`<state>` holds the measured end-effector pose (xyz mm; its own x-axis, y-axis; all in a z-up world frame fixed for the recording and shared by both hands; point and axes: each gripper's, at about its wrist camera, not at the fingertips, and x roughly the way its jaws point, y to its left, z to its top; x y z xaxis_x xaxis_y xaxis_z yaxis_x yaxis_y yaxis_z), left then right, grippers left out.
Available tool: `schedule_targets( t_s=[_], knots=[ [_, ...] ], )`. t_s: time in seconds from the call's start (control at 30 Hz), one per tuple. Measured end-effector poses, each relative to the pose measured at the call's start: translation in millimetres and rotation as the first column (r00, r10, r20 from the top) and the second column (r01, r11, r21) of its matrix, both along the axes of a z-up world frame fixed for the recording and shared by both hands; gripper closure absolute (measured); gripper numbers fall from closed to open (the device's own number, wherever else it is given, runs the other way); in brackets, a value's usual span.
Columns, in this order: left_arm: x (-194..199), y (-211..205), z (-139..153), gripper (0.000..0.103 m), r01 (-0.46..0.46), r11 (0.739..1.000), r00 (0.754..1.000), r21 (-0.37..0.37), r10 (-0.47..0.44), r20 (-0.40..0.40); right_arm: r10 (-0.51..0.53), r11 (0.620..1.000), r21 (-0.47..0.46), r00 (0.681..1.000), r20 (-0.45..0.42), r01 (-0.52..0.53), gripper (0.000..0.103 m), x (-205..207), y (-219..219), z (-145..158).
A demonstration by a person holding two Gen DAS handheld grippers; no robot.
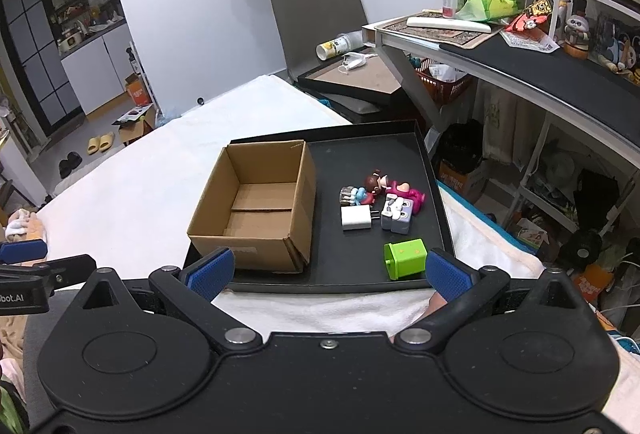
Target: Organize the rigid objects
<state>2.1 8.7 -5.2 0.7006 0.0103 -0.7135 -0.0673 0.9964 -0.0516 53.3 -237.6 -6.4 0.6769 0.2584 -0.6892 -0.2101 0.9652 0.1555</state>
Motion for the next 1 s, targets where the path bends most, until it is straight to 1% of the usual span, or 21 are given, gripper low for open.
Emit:
schedule_targets(
  t_s=[0.2, 0.37, 0.53, 0.67, 1.0],
  knots=[
    [9, 3, -6, 0.008, -0.008, 1.000, 1.000, 0.001, 0.008, -0.012, 0.002, 1.000, 0.002, 1.000, -0.025, -0.002, 0.000, 10, 1, -10],
    [18, 8, -14, 0.008, -0.011, 1.000, 1.000, -0.002, 0.011, -0.028, 0.029, 0.999, 0.034, 0.999, -0.039, -0.028, 0.000, 19, -1, -19],
    [28, 13, -23, 0.008, -0.027, 1.000, 0.999, -0.015, 0.026, -0.039, 0.036, 0.999, 0.011, 0.998, -0.053, -0.036, 0.000, 36, -2, -28],
    [35, 19, -31, 0.008, -0.038, 0.999, 0.998, -0.024, 0.037, -0.044, 0.025, 1.000, 0.004, 0.996, -0.084, -0.025, 0.000, 55, -6, -40],
    [60, 33, -46, 0.009, -0.060, 0.997, 0.996, -0.051, 0.056, -0.067, 0.002, 1.000, -0.001, 0.977, -0.214, -0.002, 0.001, 102, -12, -77]
  ],
)
